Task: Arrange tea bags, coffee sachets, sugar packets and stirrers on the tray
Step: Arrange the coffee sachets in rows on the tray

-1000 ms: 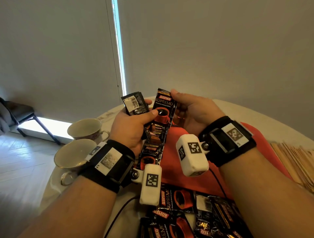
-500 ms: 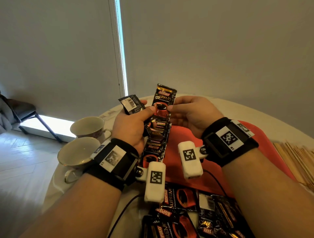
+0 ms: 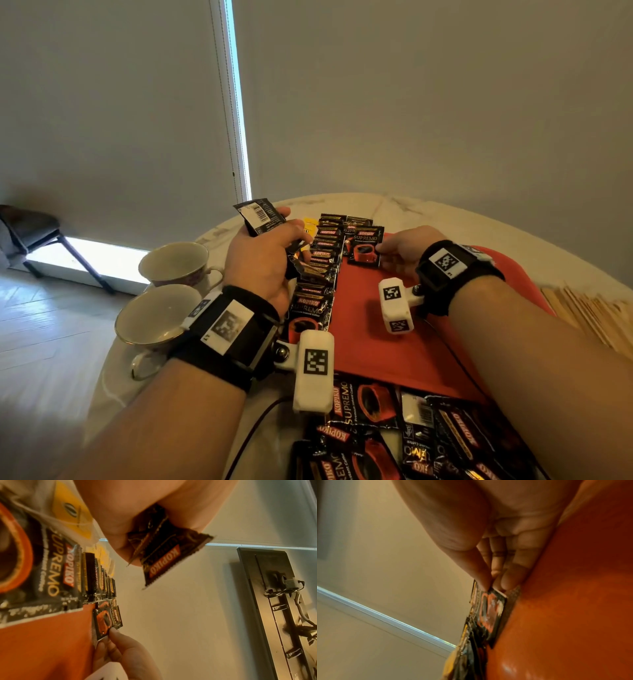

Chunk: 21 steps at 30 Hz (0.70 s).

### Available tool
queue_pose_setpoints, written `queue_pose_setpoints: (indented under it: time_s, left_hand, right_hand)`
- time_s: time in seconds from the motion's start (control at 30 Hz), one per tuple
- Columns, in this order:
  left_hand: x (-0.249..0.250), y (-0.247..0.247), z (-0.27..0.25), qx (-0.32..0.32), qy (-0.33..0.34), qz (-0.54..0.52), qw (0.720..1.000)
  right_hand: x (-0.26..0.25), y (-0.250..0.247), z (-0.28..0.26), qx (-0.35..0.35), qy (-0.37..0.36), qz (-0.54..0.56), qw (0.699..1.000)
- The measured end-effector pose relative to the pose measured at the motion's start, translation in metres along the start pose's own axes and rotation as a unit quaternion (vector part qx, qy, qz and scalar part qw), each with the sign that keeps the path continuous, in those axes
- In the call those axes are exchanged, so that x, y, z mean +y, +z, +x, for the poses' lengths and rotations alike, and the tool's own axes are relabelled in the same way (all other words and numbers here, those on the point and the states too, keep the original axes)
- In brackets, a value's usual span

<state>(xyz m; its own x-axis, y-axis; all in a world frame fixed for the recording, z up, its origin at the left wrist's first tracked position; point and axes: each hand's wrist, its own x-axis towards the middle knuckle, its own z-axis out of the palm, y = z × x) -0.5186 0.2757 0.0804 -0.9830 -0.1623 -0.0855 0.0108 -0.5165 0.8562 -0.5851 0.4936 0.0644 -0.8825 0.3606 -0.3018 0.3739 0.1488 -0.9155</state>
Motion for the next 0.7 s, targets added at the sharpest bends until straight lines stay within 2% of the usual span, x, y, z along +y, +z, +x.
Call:
queue_pose_setpoints:
  time_s: [0.2,0.4,0.57,0.7]
  left_hand:
    - [0.0022,-0.0007,-0.0007,-0.009,-0.004,0.001,1.000]
    - [0.0040,-0.0010,-0.0005,-0.019,-0.007,0.001,1.000]
    - [0.0036,-0.0019,-0.0004,-0.024,-0.019,0.000,1.000]
    - [0.0015,-0.0014,-0.0003,-0.024,-0.044,-0.019,0.999]
  right_hand:
    - [-0.0054,0.0056,0.0009,0.004,0.010,-0.077,0.997]
    - [-0.0046,0.0073,0.0004,0.017,0.004,-0.102,0.995]
    - [0.0004,0.0080,0.0063,0.014,-0.006,-0.075,0.997]
    - [0.0014,0.0064,0.0041,-0.001,-0.009,-0.001,1.000]
